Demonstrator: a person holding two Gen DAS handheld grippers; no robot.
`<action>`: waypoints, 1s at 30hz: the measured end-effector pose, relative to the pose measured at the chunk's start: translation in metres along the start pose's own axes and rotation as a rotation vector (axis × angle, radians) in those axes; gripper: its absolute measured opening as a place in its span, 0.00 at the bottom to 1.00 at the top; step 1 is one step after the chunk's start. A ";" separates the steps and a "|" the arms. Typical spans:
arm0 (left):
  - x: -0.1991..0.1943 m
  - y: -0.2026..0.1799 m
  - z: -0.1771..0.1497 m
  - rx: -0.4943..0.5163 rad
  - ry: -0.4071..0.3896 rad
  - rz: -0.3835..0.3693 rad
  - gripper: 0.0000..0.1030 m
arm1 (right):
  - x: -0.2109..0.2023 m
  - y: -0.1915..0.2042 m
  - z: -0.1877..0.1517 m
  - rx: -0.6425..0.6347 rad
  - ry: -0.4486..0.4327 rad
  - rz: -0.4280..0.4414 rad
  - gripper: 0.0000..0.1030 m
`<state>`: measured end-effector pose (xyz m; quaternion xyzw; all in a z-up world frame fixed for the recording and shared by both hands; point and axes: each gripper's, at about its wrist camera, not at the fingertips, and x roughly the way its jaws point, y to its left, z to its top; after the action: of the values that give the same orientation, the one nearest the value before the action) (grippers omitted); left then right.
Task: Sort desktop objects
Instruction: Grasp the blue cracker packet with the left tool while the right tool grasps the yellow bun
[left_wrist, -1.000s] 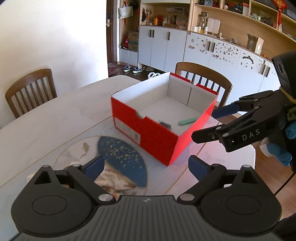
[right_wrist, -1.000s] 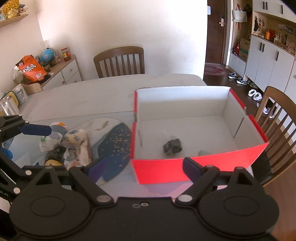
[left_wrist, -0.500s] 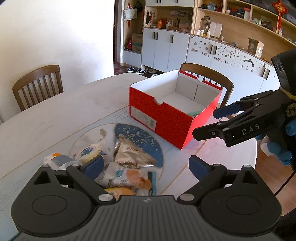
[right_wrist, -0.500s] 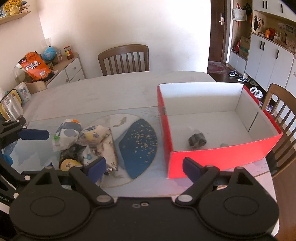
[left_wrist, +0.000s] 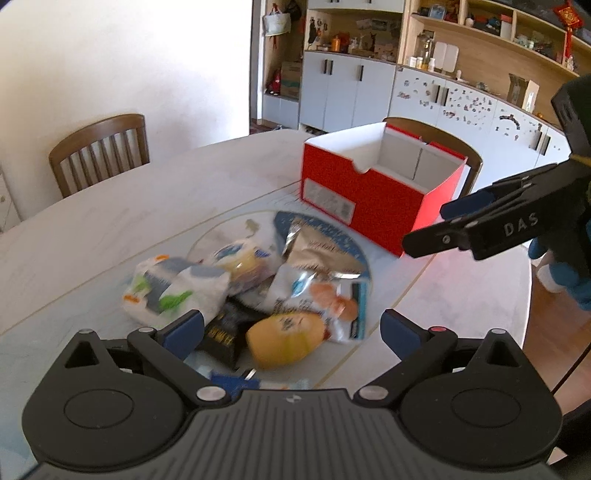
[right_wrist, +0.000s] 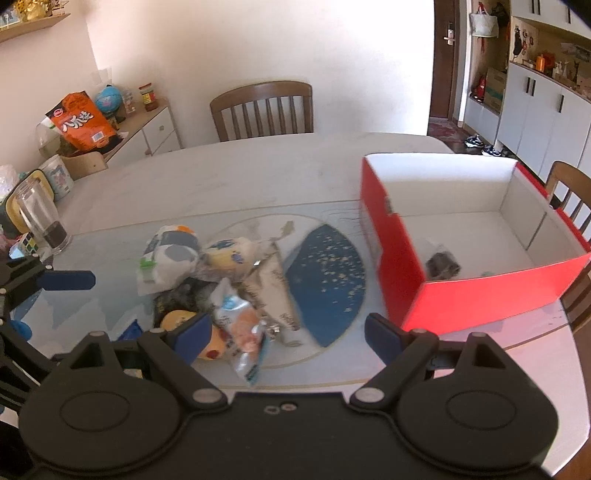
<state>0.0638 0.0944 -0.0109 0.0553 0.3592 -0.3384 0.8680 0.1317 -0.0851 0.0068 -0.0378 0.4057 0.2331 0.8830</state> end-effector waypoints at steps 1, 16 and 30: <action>0.000 0.003 -0.003 -0.002 0.002 0.003 0.99 | 0.001 0.004 -0.001 -0.001 0.001 0.000 0.88; 0.008 0.027 -0.050 0.013 0.048 0.028 1.00 | 0.025 0.040 -0.008 -0.013 0.037 0.022 0.88; 0.033 0.031 -0.068 0.069 0.068 0.018 1.00 | 0.058 0.067 -0.023 -0.009 0.070 0.013 0.92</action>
<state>0.0604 0.1229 -0.0877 0.0998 0.3762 -0.3405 0.8559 0.1191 -0.0092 -0.0429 -0.0471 0.4357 0.2391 0.8665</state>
